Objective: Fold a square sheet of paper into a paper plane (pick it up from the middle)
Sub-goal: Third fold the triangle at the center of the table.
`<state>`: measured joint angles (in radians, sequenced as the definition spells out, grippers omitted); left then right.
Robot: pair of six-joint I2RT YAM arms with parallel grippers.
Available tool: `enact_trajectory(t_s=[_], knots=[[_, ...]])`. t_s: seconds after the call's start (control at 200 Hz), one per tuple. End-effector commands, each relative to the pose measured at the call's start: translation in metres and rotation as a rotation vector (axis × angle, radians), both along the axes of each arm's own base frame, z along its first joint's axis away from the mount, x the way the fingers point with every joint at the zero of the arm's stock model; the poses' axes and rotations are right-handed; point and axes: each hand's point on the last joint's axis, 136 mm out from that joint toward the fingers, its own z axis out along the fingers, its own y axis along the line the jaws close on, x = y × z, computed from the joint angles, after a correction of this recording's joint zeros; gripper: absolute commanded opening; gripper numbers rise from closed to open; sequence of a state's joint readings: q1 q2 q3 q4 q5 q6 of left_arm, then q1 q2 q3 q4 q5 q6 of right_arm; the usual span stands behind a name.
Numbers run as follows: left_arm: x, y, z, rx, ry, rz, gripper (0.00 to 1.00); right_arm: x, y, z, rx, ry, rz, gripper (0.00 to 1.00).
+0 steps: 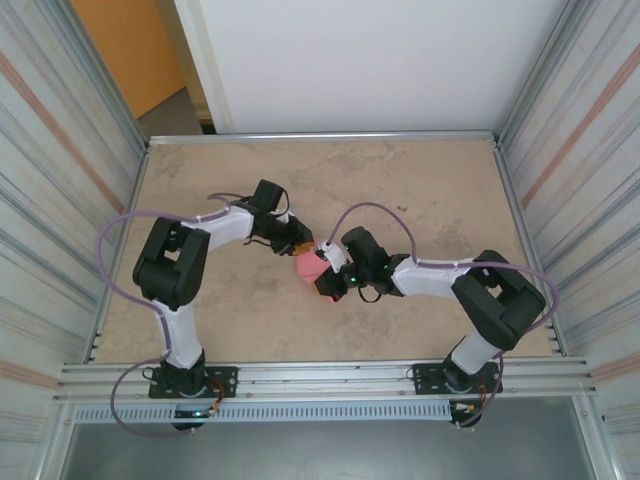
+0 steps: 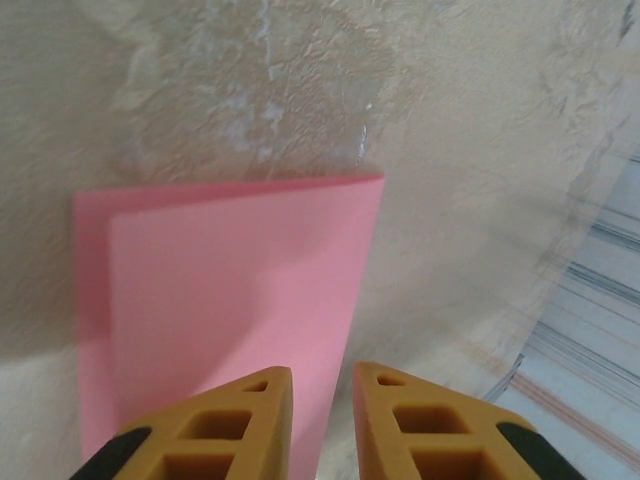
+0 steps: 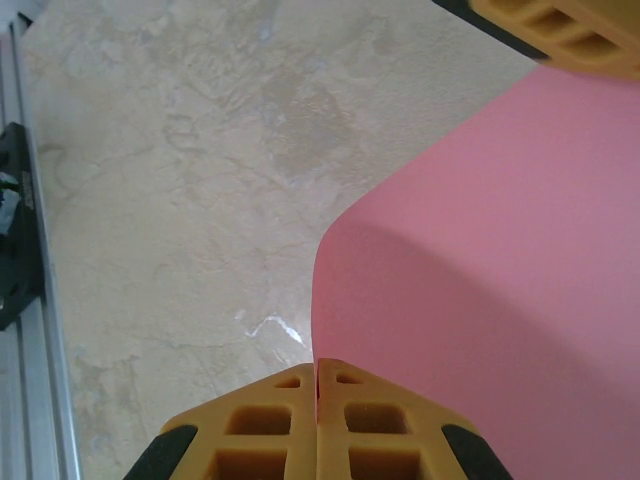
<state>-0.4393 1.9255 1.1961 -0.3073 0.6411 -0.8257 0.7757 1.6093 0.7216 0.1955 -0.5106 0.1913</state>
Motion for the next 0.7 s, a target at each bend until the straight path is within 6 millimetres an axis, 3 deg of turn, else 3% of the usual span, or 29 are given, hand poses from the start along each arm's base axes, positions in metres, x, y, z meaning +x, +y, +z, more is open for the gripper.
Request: enact_trajectory(t_s=[0.0, 0.441, 0.692], knots=[[-0.002, 0.000, -0.012, 0.052, 0.021, -0.037, 0.23, -0.004, 0.001, -0.004, 0.016, 0.072, 0.000, 0.00], [-0.018, 0.007, -0.050, 0.181, 0.110, -0.113, 0.20, 0.018, -0.011, -0.023, -0.060, 0.116, -0.149, 0.00], [-0.021, 0.008, -0.053, 0.195, 0.112, -0.133, 0.19, 0.037, -0.026, -0.031, -0.143, 0.095, -0.263, 0.00]])
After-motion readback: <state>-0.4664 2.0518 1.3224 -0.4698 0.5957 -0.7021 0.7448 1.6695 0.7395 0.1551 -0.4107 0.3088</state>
